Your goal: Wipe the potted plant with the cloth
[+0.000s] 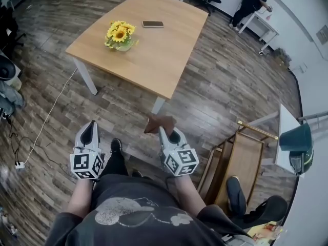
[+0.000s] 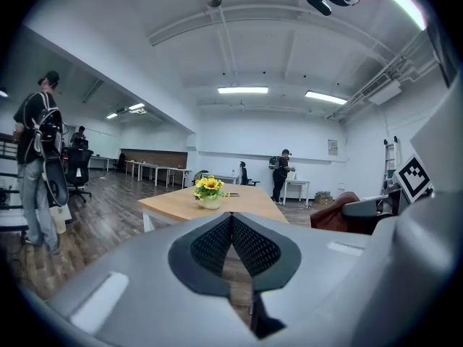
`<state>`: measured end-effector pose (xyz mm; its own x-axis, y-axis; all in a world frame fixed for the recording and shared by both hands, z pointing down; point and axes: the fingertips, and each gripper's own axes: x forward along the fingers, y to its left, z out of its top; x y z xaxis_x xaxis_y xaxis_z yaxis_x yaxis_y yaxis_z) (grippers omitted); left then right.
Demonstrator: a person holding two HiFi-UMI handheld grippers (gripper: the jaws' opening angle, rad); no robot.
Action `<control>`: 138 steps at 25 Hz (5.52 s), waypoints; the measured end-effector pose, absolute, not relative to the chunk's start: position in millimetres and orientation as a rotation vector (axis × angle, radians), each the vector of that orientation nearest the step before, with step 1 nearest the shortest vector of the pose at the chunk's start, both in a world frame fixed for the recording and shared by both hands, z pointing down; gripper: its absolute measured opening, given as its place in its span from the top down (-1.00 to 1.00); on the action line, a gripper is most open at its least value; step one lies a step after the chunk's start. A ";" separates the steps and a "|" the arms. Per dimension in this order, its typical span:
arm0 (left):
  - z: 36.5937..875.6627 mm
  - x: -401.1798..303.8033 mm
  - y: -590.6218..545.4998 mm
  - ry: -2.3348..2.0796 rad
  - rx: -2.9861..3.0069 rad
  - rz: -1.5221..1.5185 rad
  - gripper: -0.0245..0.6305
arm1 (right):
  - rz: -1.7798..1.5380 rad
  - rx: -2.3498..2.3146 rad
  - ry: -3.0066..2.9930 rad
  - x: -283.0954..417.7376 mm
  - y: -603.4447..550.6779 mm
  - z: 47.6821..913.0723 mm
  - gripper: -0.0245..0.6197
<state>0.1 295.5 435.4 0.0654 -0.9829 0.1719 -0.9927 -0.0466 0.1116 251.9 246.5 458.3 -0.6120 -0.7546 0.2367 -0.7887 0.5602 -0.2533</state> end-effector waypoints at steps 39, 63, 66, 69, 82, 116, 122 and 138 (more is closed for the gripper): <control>467.2 -96.3 13.5 -1.652 2.354 0.074 0.83 | 0.417 1.486 -2.560 99.5 -16.6 446.8 0.79; 525.6 -44.3 -95.0 -1.684 2.408 0.320 -0.42 | 0.526 1.391 -2.573 115.9 -169.4 485.7 0.79; 534.6 -42.3 -108.4 -1.688 2.363 0.311 -0.69 | 0.522 1.376 -2.577 117.5 -184.6 489.2 0.79; 544.3 -40.5 -121.6 -1.705 2.323 0.331 -1.00 | 0.519 1.364 -2.581 118.1 -196.0 492.8 0.79; 569.1 -60.2 -176.5 -1.849 2.150 0.434 -1.00 | 0.516 1.299 -2.572 117.6 -215.0 508.6 0.79; 571.4 -62.3 -193.9 -1.454 2.522 0.597 -0.76 | 0.440 0.873 -2.655 1.4 -292.0 527.8 0.79; 572.9 -65.1 -188.6 -1.327 2.616 0.608 -0.76 | 0.453 0.523 -2.629 -37.4 -268.6 559.9 0.78; 576.6 -73.4 -186.9 -1.187 2.704 0.615 -0.76 | 0.304 0.392 -2.522 -26.9 -214.1 571.8 0.79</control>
